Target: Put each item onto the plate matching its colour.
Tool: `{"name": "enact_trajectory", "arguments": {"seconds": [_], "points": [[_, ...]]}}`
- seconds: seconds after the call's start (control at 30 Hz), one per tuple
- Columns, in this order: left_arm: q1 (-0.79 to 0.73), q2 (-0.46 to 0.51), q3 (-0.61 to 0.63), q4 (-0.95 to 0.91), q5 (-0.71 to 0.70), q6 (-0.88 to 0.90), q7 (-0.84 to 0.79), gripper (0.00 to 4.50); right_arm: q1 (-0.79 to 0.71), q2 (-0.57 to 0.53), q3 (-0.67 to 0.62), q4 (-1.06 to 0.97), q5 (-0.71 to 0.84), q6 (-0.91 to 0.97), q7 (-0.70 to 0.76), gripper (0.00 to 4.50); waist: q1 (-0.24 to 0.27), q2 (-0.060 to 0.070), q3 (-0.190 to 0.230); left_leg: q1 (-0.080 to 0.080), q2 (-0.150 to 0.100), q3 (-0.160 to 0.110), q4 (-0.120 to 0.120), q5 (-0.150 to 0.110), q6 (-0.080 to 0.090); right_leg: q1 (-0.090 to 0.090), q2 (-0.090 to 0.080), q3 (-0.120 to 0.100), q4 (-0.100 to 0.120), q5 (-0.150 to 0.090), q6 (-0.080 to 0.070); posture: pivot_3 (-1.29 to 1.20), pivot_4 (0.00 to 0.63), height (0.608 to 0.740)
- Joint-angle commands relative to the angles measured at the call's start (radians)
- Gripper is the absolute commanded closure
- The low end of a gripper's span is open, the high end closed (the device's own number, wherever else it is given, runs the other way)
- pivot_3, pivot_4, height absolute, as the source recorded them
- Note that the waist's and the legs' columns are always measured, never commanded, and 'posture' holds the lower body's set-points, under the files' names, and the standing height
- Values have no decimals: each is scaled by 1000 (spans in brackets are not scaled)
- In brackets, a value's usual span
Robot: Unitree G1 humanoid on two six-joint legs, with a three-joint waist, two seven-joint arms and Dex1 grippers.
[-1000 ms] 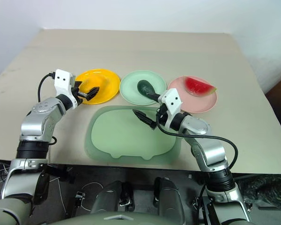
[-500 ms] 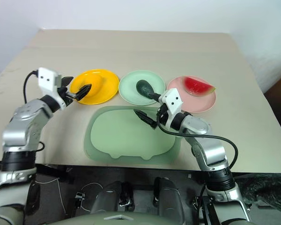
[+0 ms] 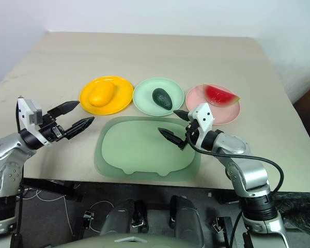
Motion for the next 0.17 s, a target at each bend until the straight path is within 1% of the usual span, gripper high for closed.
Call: {"name": "enact_trajectory", "arguments": {"seconds": [0.03,0.17], "points": [[20,0,5,-7,-2,-51,-26,60,8,-19,-49,-46,19,-24,4,0,0,0,0,0,0,0,0,0,0,0,0,0,0,0,0,0,150,696],[34,0,-7,10,12,-86,-42,60,12,-29,-62,-58,27,-13,1,0,-1,0,0,0,0,0,0,0,0,0,0,0,0,-1,1,0,150,696]]}}
